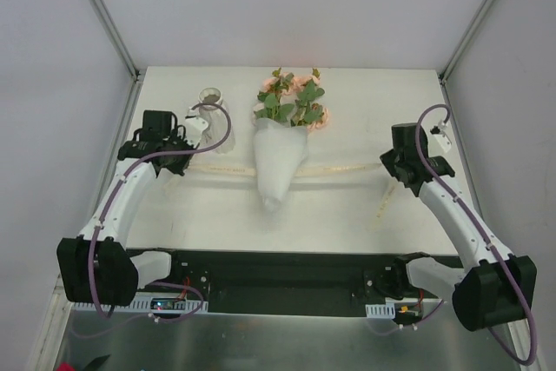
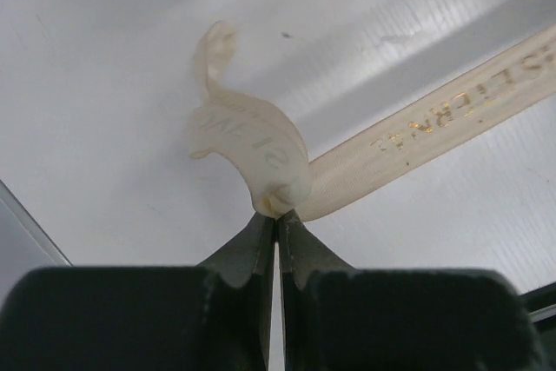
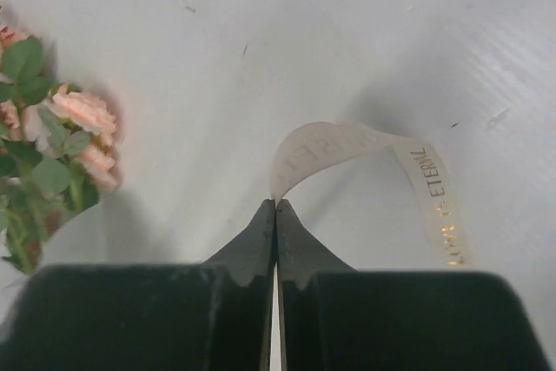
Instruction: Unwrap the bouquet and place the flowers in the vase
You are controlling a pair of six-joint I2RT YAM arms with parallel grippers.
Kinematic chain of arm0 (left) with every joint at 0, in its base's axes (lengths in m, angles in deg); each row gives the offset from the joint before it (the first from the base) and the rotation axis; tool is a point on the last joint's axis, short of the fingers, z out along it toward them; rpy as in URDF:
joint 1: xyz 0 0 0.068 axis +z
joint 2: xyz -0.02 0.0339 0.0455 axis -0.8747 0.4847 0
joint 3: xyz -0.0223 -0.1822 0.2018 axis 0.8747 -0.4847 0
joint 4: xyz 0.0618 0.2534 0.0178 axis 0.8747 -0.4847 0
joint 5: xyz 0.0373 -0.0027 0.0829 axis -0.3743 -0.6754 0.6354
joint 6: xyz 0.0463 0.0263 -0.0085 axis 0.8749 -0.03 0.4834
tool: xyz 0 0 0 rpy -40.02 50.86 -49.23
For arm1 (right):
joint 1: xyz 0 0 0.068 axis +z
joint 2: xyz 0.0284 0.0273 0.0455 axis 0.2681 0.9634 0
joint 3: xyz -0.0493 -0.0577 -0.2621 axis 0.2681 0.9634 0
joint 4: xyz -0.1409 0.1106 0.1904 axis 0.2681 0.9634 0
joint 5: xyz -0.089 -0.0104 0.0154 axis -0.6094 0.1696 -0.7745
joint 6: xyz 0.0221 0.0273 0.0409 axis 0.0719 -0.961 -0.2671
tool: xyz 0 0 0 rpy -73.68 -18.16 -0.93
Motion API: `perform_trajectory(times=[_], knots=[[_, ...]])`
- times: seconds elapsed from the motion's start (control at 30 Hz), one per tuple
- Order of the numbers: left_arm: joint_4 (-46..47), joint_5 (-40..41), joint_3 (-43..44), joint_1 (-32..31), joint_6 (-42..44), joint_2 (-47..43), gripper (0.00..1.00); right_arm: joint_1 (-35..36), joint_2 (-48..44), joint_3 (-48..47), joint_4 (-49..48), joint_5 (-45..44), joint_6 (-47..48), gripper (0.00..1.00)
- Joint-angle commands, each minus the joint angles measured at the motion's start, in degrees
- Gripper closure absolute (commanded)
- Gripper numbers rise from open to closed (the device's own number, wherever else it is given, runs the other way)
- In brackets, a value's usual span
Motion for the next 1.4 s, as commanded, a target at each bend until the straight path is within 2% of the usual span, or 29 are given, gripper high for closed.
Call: perform_trajectory(times=[0.0, 0.03, 0.07, 0.1, 0.17, 0.33, 0.4, 0.43, 0.5, 0.53, 0.57, 0.6, 0.63, 0.67, 0.73, 0.77, 0.8, 0.87, 1.07, 1.37], knots=[[-2.5, 3.2, -3.7, 5.0, 5.1, -4.0, 0.97, -2.4, -2.9, -0.5, 4.6, -7.1, 10.6, 0.99], [-2.5, 3.9, -4.6, 5.1, 5.2, -4.1, 0.90, -2.4, -3.1, -0.9, 6.1, -9.2, 11.6, 0.90], [-2.5, 4.2, -5.0, 6.8, 5.2, -3.9, 0.77, -2.4, -3.1, -1.2, 7.1, -10.0, 12.3, 0.85], [-2.5, 4.4, -5.4, 7.9, 5.2, -3.9, 0.37, -2.4, -3.1, -1.5, 7.7, -10.5, 14.0, 0.67], [-2.4, 4.2, -7.2, 8.2, 5.2, -4.1, 0.02, -2.3, -3.1, -1.6, 8.8, -10.7, 15.6, 0.47], [-2.6, -0.7, -9.5, 8.2, 5.5, -6.9, 0.01, -2.2, -2.4, -0.1, 11.5, -11.5, 17.9, 0.20], [-3.0, -3.5, -9.6, 8.2, 6.6, -8.3, 0.01, -2.2, -2.2, 0.2, 11.8, -11.0, 18.5, 0.12], [-3.1, -4.0, -9.6, 8.2, 6.9, -9.8, 0.01, -2.0, -2.3, 0.2, 11.4, -9.9, 19.0, 0.11], [-3.4, -4.8, -9.3, 8.2, 7.9, -11.3, 0.01, 3.2, -4.7, -0.1, 9.3, -10.6, 23.1, 0.07], [-3.6, -4.8, -8.9, 8.2, 8.0, -12.5, 0.01, 7.1, -5.7, -0.5, 6.1, -14.7, 25.4, 0.06], [-3.9, -4.8, -8.6, 8.2, 7.9, -12.8, 0.01, 15.3, -6.8, -1.4, 3.8, -15.8, 31.7, 0.04], [-4.1, -4.4, -8.0, 8.2, 7.1, -13.0, 0.01, 19.1, -6.7, -2.2, 2.0, -16.5, 34.4, 0.00], [-4.3, -4.3, -7.6, 8.2, 6.5, -13.0, 0.01, 22.6, -6.0, -3.1, -0.4, -17.3, 36.8, 0.00], [-4.7, -4.7, -7.1, 8.3, 5.9, -12.9, 0.01, 29.6, -3.9, -5.4, -1.0, -18.5, 39.7, 0.00], [-6.1, -6.1, -5.6, 8.5, 4.3, -12.0, 0.01, 36.8, -1.5, -6.7, -4.6, -20.0, 48.2, 0.00], [-6.3, -6.4, -5.1, 8.7, 3.5, -11.6, 0.01, 43.6, 1.2, -7.2, -5.9, -20.6, 51.7, 0.00], [-6.7, -6.9, -4.3, 9.3, 2.0, -11.2, 0.01, 46.7, 2.9, -8.7, -7.6, -20.2, 56.8, 0.01], [-7.0, -8.2, -3.4, 10.4, 0.8, -9.6, 0.01, 54.4, 8.9, -10.7, -8.2, -21.2, 60.3, 0.00], [-7.0, -7.6, -0.1, 14.0, -4.1, -4.2, 0.01, 63.2, 22.4, -17.8, -11.1, -17.1, 66.7, 0.00], [-7.1, -8.7, -1.8, 14.8, -6.6, -1.8, 0.01, 67.1, 35.7, -21.9, -15.4, -15.9, 73.3, 0.00]])
